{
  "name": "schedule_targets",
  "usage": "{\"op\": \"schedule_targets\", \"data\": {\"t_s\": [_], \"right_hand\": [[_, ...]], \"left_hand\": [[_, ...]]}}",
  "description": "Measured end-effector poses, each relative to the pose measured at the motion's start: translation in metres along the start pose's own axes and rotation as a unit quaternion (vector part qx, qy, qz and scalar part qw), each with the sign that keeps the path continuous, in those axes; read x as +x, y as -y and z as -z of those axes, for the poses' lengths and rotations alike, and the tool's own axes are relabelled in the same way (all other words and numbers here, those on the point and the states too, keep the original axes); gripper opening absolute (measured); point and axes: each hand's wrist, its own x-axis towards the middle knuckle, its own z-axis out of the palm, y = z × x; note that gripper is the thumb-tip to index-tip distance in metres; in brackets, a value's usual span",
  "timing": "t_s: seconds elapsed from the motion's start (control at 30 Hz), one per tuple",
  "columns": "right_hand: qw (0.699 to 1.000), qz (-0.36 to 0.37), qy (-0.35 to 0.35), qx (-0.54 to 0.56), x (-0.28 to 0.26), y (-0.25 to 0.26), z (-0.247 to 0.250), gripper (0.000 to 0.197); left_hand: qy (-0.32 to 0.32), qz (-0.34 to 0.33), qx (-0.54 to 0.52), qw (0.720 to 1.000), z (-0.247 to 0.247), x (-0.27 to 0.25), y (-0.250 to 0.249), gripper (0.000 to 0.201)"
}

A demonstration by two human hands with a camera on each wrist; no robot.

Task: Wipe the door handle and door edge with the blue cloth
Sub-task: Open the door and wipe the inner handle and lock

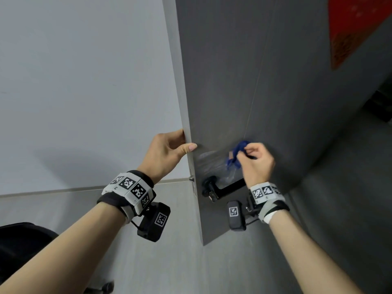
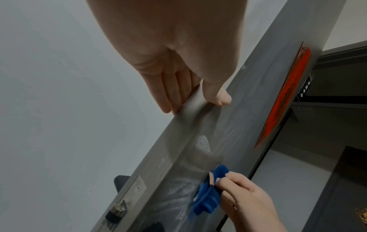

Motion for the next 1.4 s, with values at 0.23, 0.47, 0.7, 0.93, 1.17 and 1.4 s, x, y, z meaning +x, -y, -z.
{"op": "schedule_targets", "data": {"t_s": [0.23, 0.47, 0.7, 0.93, 1.17, 1.4], "right_hand": [[0.988, 0.138, 0.074, -0.009, -0.049, 0.02, -0.039, 0.019], [0.963, 0.224, 0.146, -0.026, -0.059, 0.022, -0.06, 0.01], [0.999, 0.04, -0.003, 0.013, 0.032, -0.002, -0.015, 0.017], [0.996, 0.082, -0.011, 0.046, 0.016, -0.003, -0.02, 0.022], [0.957, 0.258, 0.131, 0.017, -0.039, 0.037, -0.059, 0.011], [0.957, 0.257, 0.134, -0.009, -0.035, 0.024, -0.058, 0.01]], "left_hand": [[0.002, -0.002, 0.022, 1.0, 0.008, 0.009, 0.006, 0.032], [0.019, 0.004, 0.029, 0.999, 0.019, 0.016, 0.007, 0.029], [0.025, 0.002, 0.049, 0.998, 0.02, 0.017, 0.009, 0.031], [0.071, 0.034, 0.129, 0.988, 0.03, 0.017, 0.014, 0.068], [0.066, 0.022, 0.074, 0.995, 0.025, 0.015, 0.024, 0.092], [0.073, 0.045, 0.044, 0.995, 0.027, 0.014, 0.029, 0.084]]}}
